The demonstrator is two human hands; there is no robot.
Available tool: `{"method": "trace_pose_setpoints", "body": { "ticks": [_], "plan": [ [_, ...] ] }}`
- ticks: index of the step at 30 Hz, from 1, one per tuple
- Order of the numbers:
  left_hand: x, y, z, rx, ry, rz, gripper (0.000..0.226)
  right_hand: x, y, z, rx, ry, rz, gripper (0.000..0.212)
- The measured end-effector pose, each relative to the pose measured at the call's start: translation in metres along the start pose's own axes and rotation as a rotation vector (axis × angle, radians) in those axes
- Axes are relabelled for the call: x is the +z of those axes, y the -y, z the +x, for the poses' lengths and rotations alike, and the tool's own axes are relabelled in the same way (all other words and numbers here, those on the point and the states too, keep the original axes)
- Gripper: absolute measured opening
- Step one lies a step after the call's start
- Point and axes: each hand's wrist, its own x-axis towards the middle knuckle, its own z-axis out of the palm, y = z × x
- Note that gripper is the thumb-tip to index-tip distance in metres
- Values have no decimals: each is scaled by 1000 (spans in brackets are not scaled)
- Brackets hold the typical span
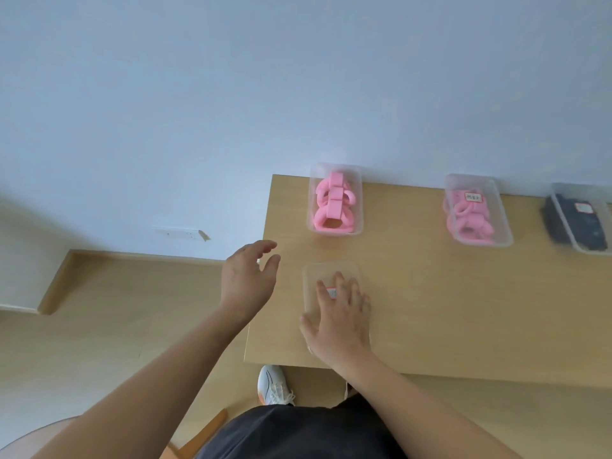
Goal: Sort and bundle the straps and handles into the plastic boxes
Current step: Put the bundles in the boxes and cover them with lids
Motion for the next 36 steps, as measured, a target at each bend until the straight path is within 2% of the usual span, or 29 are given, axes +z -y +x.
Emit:
{"method": "trace_pose_setpoints", "body": {
  "ticks": [3, 5, 8, 11, 13, 17, 21, 26, 31, 33, 36],
  "plan": [
    [-2, 1, 7, -71, 19, -94, 18, -12, 5, -3, 10, -36, 23, 75],
    [-2, -1, 17, -187, 35, -235, 12, -24, 8, -4, 13, -78, 37, 74],
    [2, -10, 34, -338, 60, -462, 14, -49, 10, 2, -29, -230, 60, 70],
    [10, -27, 53, -362, 85, -559, 11, -84, 9, 37, -40, -383, 71, 72],
    [16, -41, 69, -364, 95, -594, 11, -105, 9, 74, -25, -394, 54, 76],
    [26, -64, 102, -377, 116, -648, 13, -121, 10, 138, -4, -297, -1, 82],
    [43, -80, 128, -423, 203, -614, 14, -111, 11, 167, -2, -258, 17, 79],
    [57, -75, 151, -489, 145, -533, 3, -95, 7, 175, -33, -250, 8, 86],
    [58, -67, 161, -497, 210, -507, 8, -87, 3, 176, -54, -278, -12, 88],
    [58, -69, 160, -430, 205, -441, 22, -88, 3, 176, -59, -293, -36, 86],
    [59, -75, 157, -206, 195, -218, 59, -87, -3, 174, -84, -236, -33, 88]
  ]
}}
